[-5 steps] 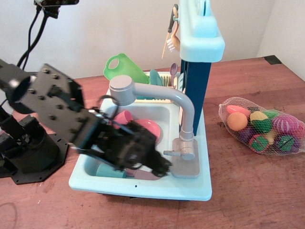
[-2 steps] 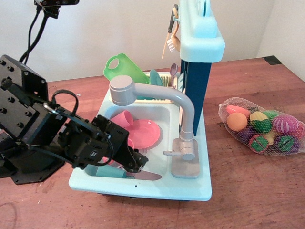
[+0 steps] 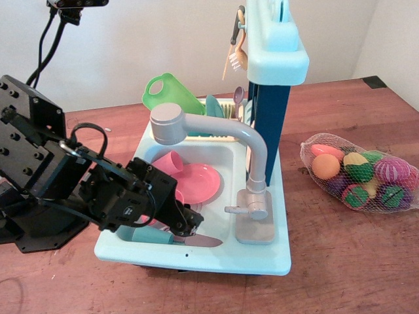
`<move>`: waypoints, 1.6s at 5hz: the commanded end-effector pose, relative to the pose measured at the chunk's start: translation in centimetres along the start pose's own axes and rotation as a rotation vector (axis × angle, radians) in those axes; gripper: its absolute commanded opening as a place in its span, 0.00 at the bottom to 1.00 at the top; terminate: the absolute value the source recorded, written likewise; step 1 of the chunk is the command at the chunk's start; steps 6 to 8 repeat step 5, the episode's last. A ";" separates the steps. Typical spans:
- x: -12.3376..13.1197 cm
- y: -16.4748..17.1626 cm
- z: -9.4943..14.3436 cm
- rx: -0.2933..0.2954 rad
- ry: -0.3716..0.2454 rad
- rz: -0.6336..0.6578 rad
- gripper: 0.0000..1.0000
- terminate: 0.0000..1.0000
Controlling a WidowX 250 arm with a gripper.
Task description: Turn lever vertical to front
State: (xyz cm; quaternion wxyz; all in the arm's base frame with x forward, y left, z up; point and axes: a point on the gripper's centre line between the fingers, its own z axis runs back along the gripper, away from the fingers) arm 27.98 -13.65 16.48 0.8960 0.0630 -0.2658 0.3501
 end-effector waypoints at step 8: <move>0.8 0.0 1.3 -0.043 -0.012 0.033 1.00 1.00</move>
